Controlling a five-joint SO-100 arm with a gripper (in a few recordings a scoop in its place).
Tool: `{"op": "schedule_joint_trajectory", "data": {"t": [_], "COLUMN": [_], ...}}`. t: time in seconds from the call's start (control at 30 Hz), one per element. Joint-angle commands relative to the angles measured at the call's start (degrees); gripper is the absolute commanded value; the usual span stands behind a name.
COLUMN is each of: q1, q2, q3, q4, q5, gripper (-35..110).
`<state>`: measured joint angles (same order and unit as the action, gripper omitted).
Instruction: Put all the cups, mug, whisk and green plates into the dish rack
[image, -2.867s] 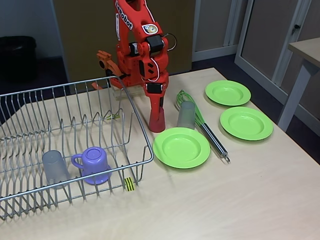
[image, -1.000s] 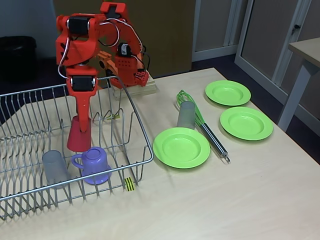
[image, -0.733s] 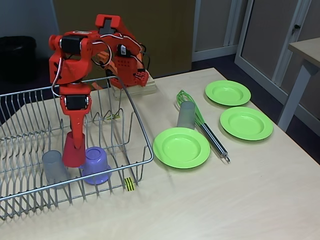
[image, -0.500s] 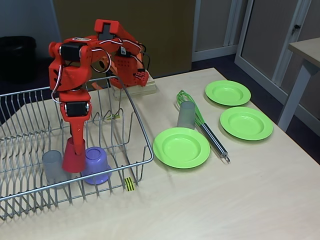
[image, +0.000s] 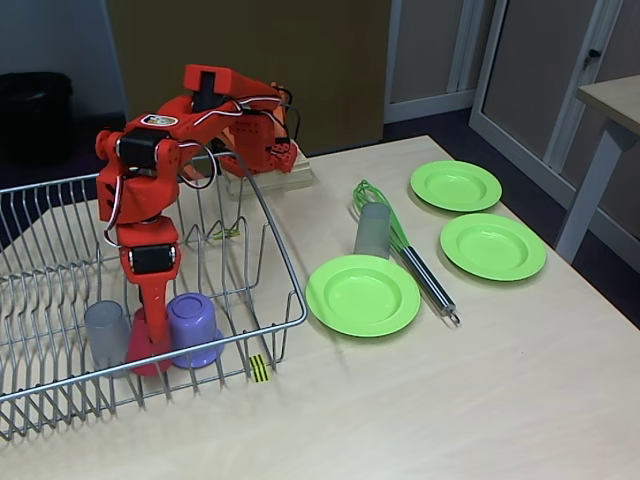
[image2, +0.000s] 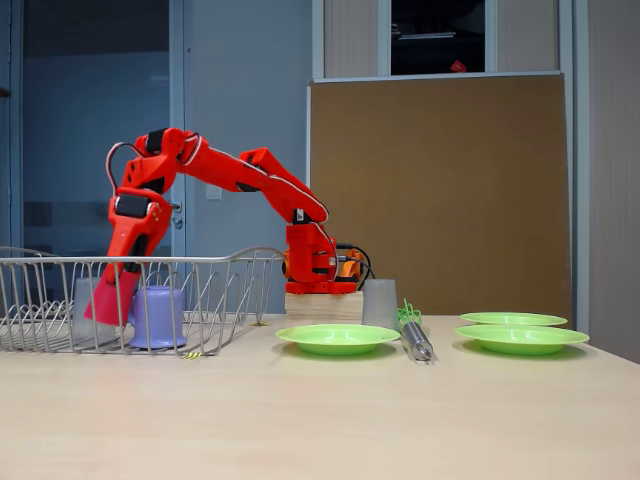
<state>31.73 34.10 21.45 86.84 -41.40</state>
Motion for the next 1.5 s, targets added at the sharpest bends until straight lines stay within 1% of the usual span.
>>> {"op": "schedule_joint_trajectory", "data": {"t": [0.0,0.23,0.6,0.73,1.0,1.33,1.47], "q1": [0.97,1.58,2.37,2.37,1.76,1.05,-1.49], "q2": [0.0,-2.81,-3.34,-2.29,-0.35,8.44,14.24], "q3": [-2.46,-3.6,-3.96,-3.96,-3.69,-2.81,1.93], "q4": [-0.53,-1.67,-0.53,0.62,1.67,6.15,8.26], "q5": [-1.05,-1.32,-2.99,-3.08,-2.99,-3.96,-3.69], "gripper": [10,8,29,33,33,31,30]}}
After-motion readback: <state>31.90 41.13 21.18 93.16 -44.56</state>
